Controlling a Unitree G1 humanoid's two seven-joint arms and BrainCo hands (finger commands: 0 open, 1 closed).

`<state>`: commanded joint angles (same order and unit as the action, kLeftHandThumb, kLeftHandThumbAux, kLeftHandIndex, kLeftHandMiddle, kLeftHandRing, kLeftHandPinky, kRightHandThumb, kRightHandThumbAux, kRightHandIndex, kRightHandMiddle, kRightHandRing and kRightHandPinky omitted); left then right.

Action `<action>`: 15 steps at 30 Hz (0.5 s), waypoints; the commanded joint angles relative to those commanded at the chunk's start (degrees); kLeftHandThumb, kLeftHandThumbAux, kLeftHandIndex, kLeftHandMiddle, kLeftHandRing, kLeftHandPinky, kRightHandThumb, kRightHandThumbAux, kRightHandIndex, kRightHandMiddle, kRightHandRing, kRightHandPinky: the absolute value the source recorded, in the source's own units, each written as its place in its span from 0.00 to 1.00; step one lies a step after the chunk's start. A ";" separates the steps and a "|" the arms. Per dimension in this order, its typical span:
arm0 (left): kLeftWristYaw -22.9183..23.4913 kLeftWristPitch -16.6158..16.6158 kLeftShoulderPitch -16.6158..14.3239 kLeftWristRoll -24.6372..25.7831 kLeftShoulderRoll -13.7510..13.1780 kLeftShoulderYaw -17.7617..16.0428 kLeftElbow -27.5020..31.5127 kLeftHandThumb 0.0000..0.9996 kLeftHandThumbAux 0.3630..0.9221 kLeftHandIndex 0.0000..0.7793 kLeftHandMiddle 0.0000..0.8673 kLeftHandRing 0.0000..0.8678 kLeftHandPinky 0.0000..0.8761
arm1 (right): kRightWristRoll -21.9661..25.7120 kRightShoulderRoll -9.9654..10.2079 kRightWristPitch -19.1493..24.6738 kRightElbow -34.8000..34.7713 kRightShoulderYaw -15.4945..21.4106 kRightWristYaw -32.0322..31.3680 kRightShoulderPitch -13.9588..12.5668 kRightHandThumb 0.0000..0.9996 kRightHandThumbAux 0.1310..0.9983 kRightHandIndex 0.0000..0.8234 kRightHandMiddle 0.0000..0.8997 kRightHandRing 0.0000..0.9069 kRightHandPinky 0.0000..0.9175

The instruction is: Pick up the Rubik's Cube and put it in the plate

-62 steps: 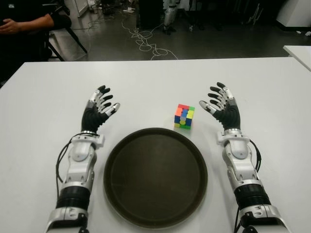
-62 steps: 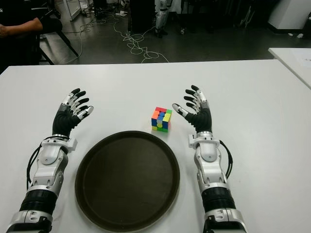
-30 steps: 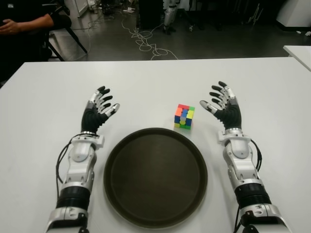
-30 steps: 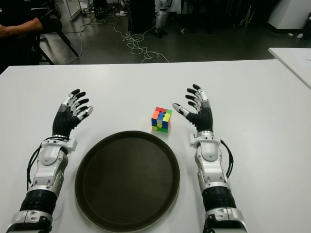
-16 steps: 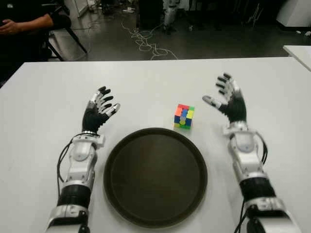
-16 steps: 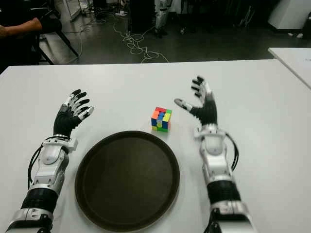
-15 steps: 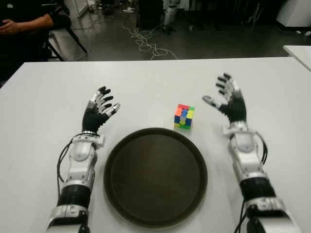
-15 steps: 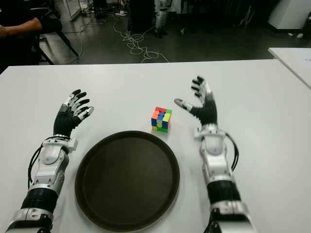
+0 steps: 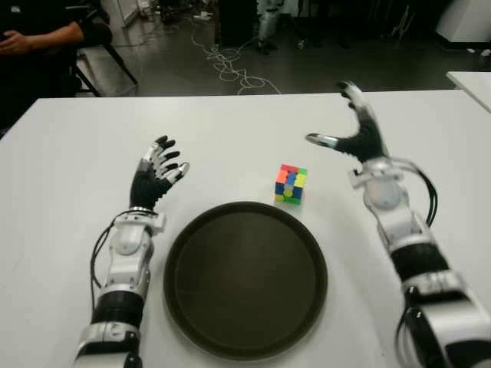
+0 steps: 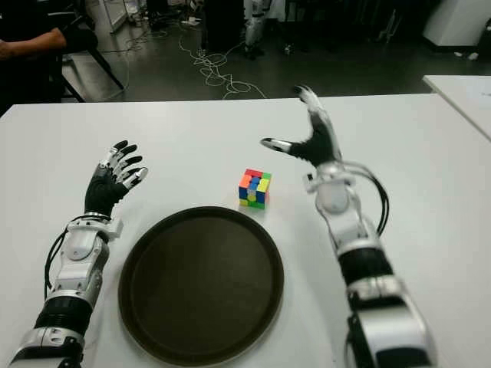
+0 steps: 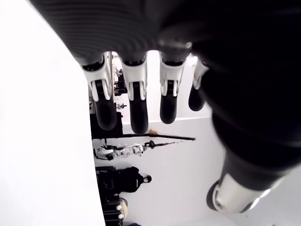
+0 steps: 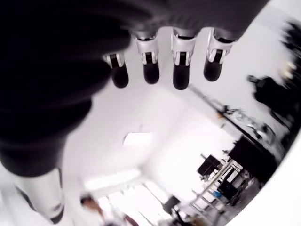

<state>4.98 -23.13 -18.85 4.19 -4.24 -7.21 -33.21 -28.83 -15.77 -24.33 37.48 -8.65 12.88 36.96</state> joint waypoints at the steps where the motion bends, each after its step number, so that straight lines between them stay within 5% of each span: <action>1: -0.06 0.16 0.07 0.00 0.03 0.00 0.15 0.11 0.68 0.12 0.19 0.20 0.23 | -1.37 -0.74 0.59 -0.29 -1.07 -0.57 0.08 0.00 0.60 0.01 0.05 0.09 0.11; 15: -0.23 1.24 0.42 -0.21 -0.09 0.09 1.24 0.12 0.63 0.11 0.18 0.19 0.21 | -9.01 -4.39 4.25 0.00 -9.25 -5.30 1.56 0.00 0.60 0.00 0.00 0.02 0.07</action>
<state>4.75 -21.89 -18.43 3.97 -4.32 -7.12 -31.97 -37.84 -20.16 -20.08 37.48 -17.90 7.58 38.52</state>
